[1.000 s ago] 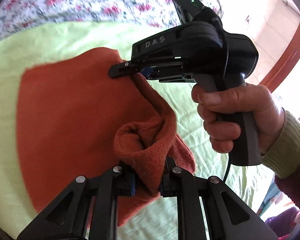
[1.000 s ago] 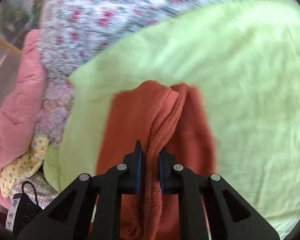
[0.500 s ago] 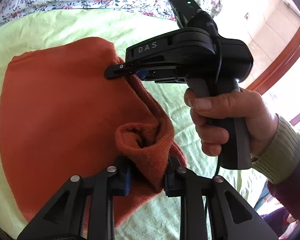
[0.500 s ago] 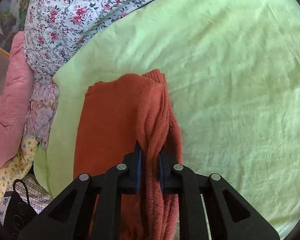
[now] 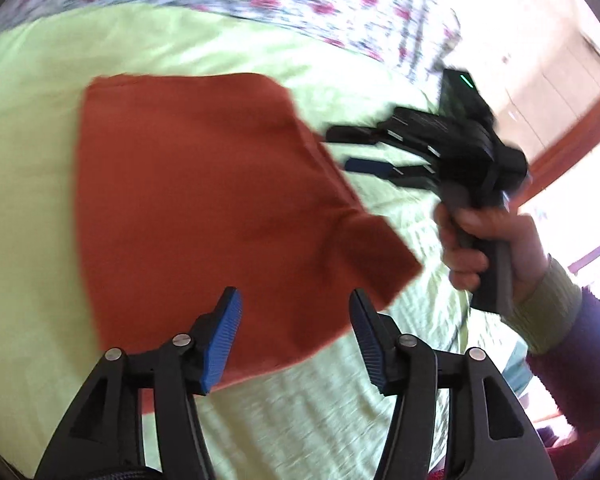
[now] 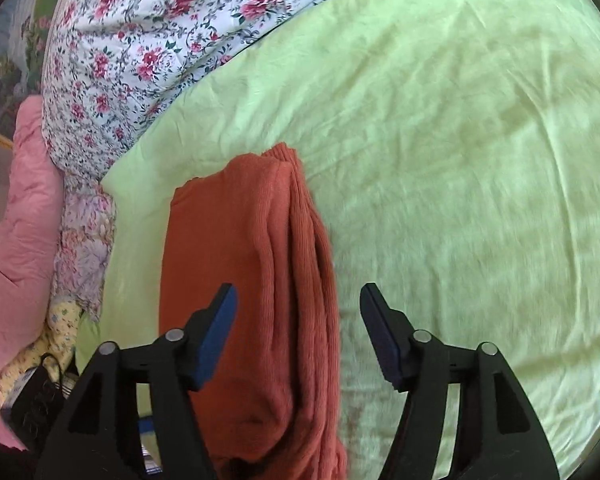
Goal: Fold small clothes
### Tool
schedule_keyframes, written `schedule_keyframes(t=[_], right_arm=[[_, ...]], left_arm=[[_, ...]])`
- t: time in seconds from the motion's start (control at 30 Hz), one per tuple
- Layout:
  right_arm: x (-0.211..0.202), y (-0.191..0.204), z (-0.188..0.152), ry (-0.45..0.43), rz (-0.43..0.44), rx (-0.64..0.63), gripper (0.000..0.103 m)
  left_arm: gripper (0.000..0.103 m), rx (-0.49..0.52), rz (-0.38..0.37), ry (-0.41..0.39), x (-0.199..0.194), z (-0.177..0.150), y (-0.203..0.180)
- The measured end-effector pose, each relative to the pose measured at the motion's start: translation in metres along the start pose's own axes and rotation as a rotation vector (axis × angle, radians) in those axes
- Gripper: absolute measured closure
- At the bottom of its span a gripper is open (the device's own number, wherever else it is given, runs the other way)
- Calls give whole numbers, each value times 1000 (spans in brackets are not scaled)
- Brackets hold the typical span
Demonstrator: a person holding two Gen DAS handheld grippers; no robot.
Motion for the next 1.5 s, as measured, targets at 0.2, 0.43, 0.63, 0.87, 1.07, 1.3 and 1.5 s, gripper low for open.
schedule_keyframes(t=[0.2,0.43,0.63,0.87,1.07,1.3,1.5], right_arm=[[0,0,-16,20,32,40,30],[6,3,-20,35,54,38,29],[15,6,-16,63,57,25,29],[31,10,-15,108,57,-9,29],[44,8,-13,140,74,-10,29],[55,9,-13,142,95,-10,59],[44,20,-18,91,119,-10,76]], left_arm=[[42,-138,67,-25,-18,3,57],[35,-271,51,-41,-22,12,104],[32,-306,36,-23,4,40,113],[32,-324,30,6,35,61,120],[32,-368,-7,32,55,69,132],[65,-340,-19,8,66,75,130],[83,-283,-48,-81,34,70,117]])
Point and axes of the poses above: each gripper's, at about its wrist camera, not at the fingertips, and x roughly the way its jaws point, y to its left, z to its top, the point moved 1 cm from there along x, roughly the way its jaws point, and after that the axes turned 1 degree about -x, right-handed, at the moved point
